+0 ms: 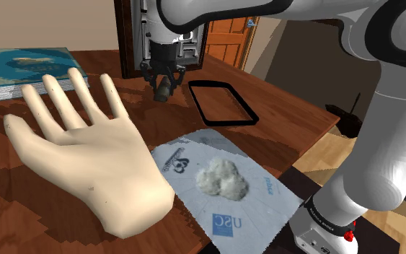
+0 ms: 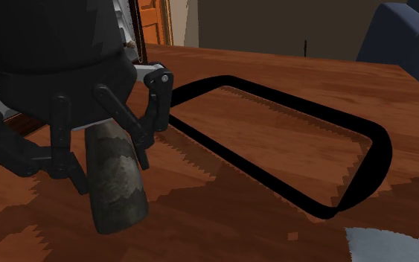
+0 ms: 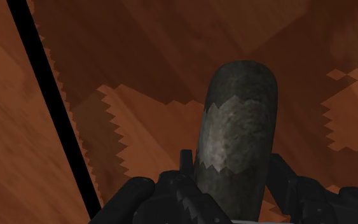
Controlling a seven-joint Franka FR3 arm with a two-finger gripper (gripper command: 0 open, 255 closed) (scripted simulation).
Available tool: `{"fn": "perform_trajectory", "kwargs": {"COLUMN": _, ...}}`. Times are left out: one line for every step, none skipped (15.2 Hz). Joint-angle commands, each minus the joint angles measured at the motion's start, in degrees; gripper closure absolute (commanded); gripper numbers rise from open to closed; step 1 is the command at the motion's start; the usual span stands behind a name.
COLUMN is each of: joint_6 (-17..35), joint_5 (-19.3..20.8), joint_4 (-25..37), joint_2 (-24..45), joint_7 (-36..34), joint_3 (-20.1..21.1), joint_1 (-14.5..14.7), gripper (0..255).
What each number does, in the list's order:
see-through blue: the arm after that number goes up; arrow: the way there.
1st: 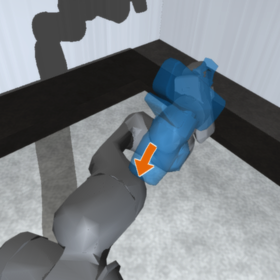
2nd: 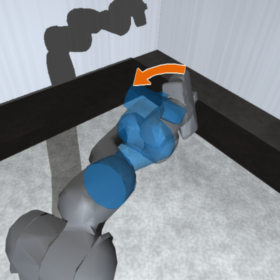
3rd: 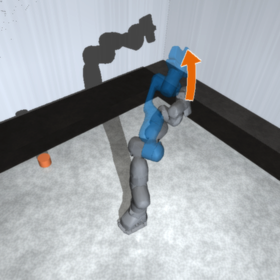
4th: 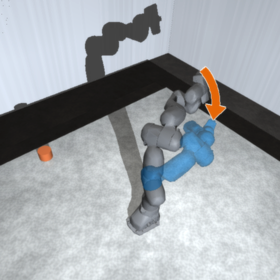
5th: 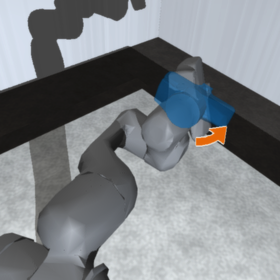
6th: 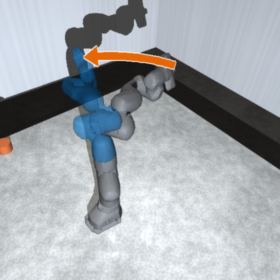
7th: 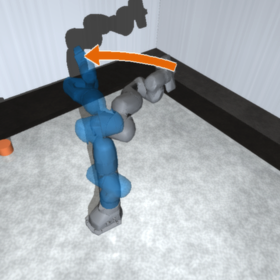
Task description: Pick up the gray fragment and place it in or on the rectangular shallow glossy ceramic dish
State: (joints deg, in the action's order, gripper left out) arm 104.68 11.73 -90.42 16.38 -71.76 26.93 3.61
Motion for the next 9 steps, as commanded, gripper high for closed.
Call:
{"fn": "perform_trajectory", "kwargs": {"joint_6": 0.0, "joint_5": 0.0, "joint_4": 0.01, "joint_2": 0.0, "joint_7": 0.0, "joint_3": 0.0, "joint_1": 0.0, "gripper": 255}}
{"fn": "perform_trajectory", "kwargs": {"joint_6": 0.0, "joint_5": 0.0, "joint_4": 0.01, "joint_2": 0.0, "joint_7": 0.0, "joint_3": 0.0, "joint_1": 0.0, "gripper": 255}}
{"fn": "perform_trajectory", "kwargs": {"joint_6": 0.0, "joint_5": 0.0, "joint_4": 0.01, "joint_2": 0.0, "joint_7": 0.0, "joint_3": 0.0, "joint_1": 0.0, "gripper": 255}}
{"fn": "perform_trajectory", "kwargs": {"joint_6": 0.0, "joint_5": 0.0, "joint_4": 0.01, "joint_2": 0.0, "joint_7": 0.0, "joint_3": 0.0, "joint_1": 0.0, "gripper": 255}}
{"fn": "perform_trajectory", "kwargs": {"joint_6": 0.0, "joint_5": 0.0, "joint_4": 0.01, "joint_2": 0.0, "joint_7": 0.0, "joint_3": 0.0, "joint_1": 0.0, "gripper": 255}}
{"fn": "perform_trajectory", "kwargs": {"joint_6": -0.73, "joint_5": -0.06, "joint_4": 0.7, "joint_2": -0.07, "joint_7": 0.09, "joint_3": 0.03, "joint_1": 0.04, "gripper": 255}}
{"fn": "perform_trajectory", "kwargs": {"joint_6": -1.47, "joint_5": -0.11, "joint_4": 1.4, "joint_2": -0.12, "joint_7": 0.18, "joint_3": 0.06, "joint_1": 0.08, "gripper": 255}}
{"fn": "perform_trajectory", "kwargs": {"joint_6": -2.23, "joint_5": -0.15, "joint_4": 2.15, "joint_2": -0.13, "joint_7": 0.25, "joint_3": 0.09, "joint_1": 0.13, "gripper": 255}}
{"fn": "perform_trajectory", "kwargs": {"joint_6": -2.99, "joint_5": -0.18, "joint_4": 2.9, "joint_2": -0.15, "joint_7": 0.33, "joint_3": 0.11, "joint_1": 0.18, "gripper": 255}}
